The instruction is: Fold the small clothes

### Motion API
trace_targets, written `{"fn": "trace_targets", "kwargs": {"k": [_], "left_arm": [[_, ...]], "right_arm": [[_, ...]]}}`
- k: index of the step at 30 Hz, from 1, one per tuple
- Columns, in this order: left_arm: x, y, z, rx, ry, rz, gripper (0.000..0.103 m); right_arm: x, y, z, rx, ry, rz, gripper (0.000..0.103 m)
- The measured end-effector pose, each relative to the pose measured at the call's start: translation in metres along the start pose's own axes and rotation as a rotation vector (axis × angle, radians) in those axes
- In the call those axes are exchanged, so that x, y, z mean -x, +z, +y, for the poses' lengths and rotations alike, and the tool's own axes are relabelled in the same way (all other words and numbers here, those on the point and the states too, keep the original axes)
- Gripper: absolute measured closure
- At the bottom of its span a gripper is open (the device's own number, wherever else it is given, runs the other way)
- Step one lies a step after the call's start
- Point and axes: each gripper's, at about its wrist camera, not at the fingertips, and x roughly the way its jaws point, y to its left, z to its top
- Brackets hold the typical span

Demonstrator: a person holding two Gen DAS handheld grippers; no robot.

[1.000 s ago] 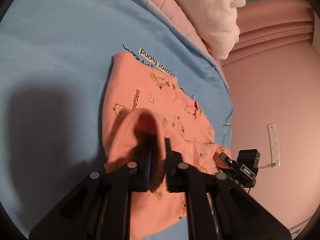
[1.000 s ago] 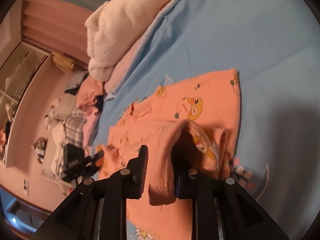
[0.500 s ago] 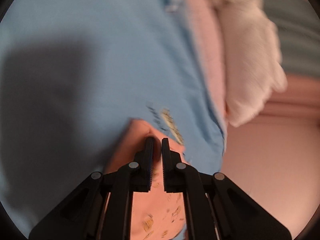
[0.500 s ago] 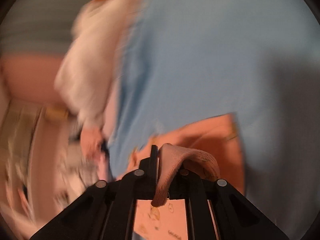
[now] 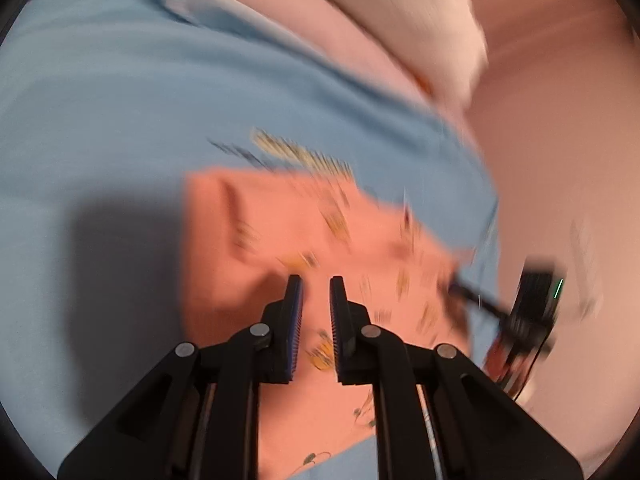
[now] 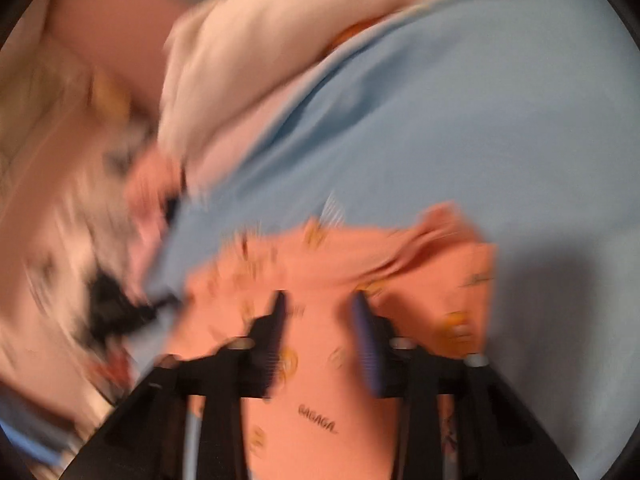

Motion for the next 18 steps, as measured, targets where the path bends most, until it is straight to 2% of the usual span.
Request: {"fn": "trace_targets", "kwargs": {"k": [2, 4, 8, 10, 12, 14, 16, 18], "left_arm": [[-0.030, 0.005, -0.007, -0.015, 0.075, 0.046, 0.092], [-0.045, 0.018, -0.007, -0.003, 0.118, 0.019, 0.093], [-0.039, 0.052, 0.000, 0.104, 0.123, -0.146, 0.091], [-0.028, 0.058, 0.003, 0.141, 0.115, -0.195, 0.087], [-0.013, 0.051, 0.010, 0.134, 0.106, -0.207, 0.087], [0.004, 0.034, 0.010, 0.084, 0.100, -0.181, 0.086], [0.023, 0.011, 0.018, 0.052, 0.116, -0.169, 0.086], [0.043, -0.011, 0.031, 0.058, 0.096, -0.167, 0.086]], "right_arm": [[-0.031, 0.006, 0.015, 0.082, -0.111, 0.062, 0.082], [-0.048, 0.018, 0.020, 0.117, -0.172, 0.055, 0.082], [-0.055, 0.057, 0.018, 0.060, -0.201, -0.065, 0.082], [-0.043, 0.066, 0.013, 0.015, -0.207, -0.144, 0.082], [-0.026, 0.063, 0.008, -0.020, -0.169, -0.181, 0.082], [-0.011, 0.053, 0.004, -0.028, -0.132, -0.181, 0.082], [0.007, 0.031, -0.005, -0.022, -0.129, -0.172, 0.082], [0.026, 0.010, -0.014, -0.036, -0.108, -0.167, 0.079]]}}
